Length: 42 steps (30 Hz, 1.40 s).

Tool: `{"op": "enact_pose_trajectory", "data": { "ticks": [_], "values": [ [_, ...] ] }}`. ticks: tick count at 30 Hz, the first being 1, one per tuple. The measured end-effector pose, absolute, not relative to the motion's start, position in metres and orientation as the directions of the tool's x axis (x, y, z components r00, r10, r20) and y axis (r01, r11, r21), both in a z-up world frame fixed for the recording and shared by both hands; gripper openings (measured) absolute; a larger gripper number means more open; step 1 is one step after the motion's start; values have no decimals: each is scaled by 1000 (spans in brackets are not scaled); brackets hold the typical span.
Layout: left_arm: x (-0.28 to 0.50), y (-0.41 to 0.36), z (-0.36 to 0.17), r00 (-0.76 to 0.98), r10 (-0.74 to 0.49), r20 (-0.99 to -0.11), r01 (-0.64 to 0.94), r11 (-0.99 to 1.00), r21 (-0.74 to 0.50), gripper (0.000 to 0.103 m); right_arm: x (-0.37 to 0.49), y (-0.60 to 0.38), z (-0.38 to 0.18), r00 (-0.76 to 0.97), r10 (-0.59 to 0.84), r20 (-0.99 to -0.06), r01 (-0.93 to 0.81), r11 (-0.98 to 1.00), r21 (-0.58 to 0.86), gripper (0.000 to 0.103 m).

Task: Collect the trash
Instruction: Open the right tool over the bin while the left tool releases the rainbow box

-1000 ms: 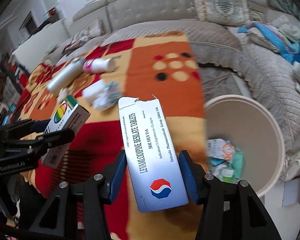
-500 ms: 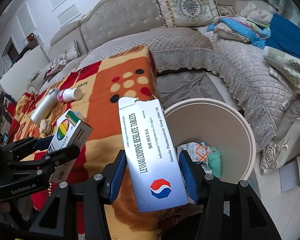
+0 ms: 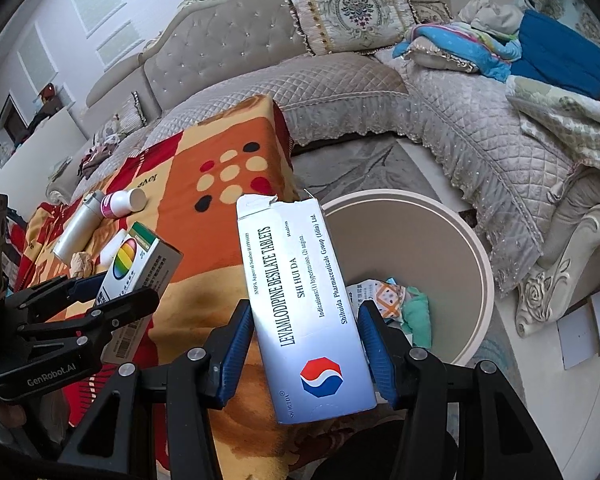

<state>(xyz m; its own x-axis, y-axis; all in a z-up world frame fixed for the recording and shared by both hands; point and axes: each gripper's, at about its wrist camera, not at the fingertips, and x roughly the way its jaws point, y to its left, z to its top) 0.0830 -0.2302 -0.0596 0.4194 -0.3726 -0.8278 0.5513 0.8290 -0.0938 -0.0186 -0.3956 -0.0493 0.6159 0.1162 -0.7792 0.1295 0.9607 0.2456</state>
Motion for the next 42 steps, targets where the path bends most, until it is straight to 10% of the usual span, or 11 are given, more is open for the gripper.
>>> {"op": "enact_pose_trajectory", "data": {
  "ticks": [42],
  "values": [
    [107,-304,-88,315,-409,-856,584,795,-165,53,-19,-461,-86,575,75,-815,272,922,277,52]
  ]
}}
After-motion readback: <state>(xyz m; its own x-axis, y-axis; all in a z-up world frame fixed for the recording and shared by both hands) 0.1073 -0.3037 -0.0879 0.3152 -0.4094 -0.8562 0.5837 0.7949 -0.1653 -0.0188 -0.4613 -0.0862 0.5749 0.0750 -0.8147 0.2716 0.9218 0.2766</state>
